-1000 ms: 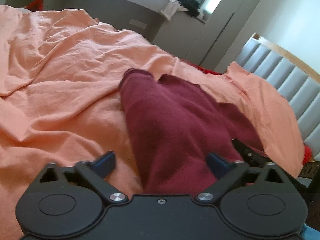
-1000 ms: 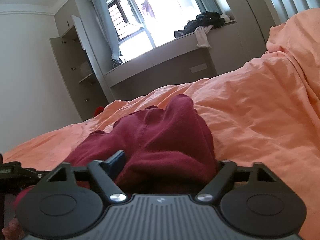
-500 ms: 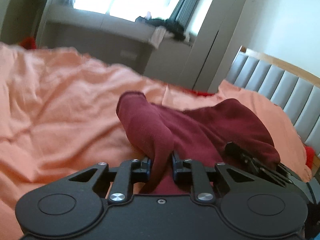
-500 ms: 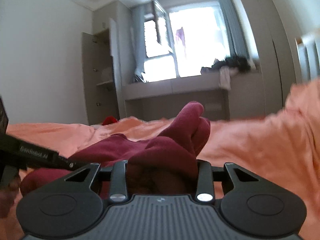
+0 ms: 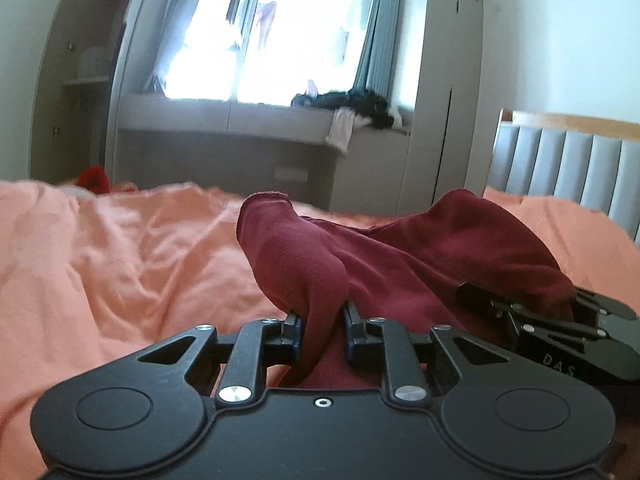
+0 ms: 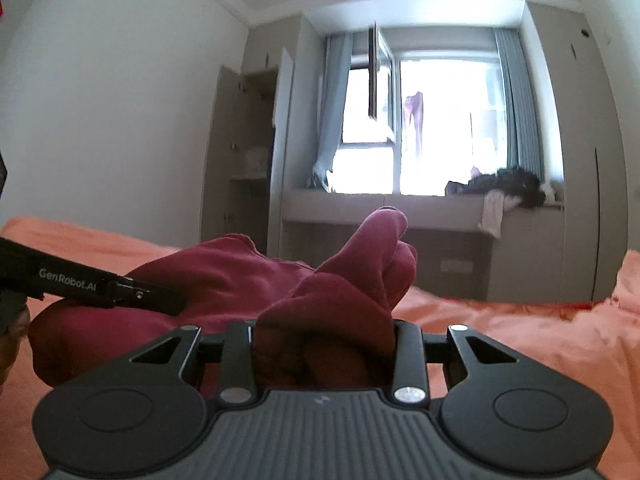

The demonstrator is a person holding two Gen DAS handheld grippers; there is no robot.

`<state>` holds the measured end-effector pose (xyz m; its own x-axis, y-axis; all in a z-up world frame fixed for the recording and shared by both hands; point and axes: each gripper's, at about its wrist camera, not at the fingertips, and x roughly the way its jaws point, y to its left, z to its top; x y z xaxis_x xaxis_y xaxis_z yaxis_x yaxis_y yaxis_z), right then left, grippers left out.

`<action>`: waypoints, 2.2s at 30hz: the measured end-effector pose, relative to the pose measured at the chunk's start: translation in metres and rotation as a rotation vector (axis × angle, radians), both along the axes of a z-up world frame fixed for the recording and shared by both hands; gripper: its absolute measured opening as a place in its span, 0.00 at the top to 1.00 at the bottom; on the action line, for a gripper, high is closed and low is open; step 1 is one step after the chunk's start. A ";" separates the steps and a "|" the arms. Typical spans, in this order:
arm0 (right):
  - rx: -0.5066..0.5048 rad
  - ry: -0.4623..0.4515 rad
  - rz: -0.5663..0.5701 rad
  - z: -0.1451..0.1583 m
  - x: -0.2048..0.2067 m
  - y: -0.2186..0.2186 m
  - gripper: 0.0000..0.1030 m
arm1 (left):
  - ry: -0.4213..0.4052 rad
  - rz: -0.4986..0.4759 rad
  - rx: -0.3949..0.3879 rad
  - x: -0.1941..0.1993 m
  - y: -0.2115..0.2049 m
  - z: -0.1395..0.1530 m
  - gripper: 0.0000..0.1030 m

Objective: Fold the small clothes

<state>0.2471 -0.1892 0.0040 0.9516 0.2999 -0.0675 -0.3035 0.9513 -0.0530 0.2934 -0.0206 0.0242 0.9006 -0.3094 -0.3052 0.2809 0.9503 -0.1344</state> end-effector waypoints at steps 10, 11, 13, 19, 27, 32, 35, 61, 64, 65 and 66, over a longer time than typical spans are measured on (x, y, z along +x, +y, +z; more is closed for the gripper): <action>0.011 0.181 -0.061 -0.017 0.025 -0.011 0.51 | 0.088 0.036 0.053 0.007 -0.007 -0.020 0.68; 0.015 0.189 -0.061 -0.017 0.027 -0.013 0.48 | 0.094 0.042 0.053 0.006 -0.006 -0.020 0.66; 0.025 0.202 -0.064 -0.016 0.031 -0.018 0.46 | 0.098 0.052 0.057 0.007 -0.007 -0.019 0.61; 0.044 0.220 -0.071 -0.019 0.029 -0.023 0.28 | 0.107 0.101 0.093 0.003 -0.010 -0.014 0.39; 0.062 0.225 -0.103 -0.019 0.023 -0.030 0.02 | 0.103 0.140 0.120 -0.004 -0.012 -0.009 0.15; 0.098 0.219 -0.120 -0.020 0.008 -0.042 0.00 | 0.114 0.167 0.074 -0.015 -0.009 -0.004 0.01; 0.129 0.221 -0.130 -0.020 -0.004 -0.047 0.00 | 0.100 0.176 0.068 -0.029 -0.010 -0.004 0.01; 0.143 -0.092 -0.141 -0.007 -0.182 -0.049 0.00 | -0.039 0.204 0.011 -0.210 -0.009 0.007 0.01; 0.145 -0.080 -0.134 -0.011 -0.195 -0.047 0.00 | -0.039 0.202 0.017 -0.227 -0.008 0.006 0.01; 0.142 -0.075 -0.132 -0.012 -0.199 -0.046 0.00 | -0.041 0.209 0.016 -0.234 -0.008 0.004 0.01; 0.138 -0.069 -0.132 -0.014 -0.203 -0.046 0.00 | -0.043 0.214 0.013 -0.238 -0.008 0.003 0.01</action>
<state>0.0441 -0.2348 -0.0100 0.9843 0.1738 0.0321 -0.1755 0.9824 0.0638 0.0554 -0.0288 0.0272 0.9576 -0.1063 -0.2677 0.0779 0.9904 -0.1144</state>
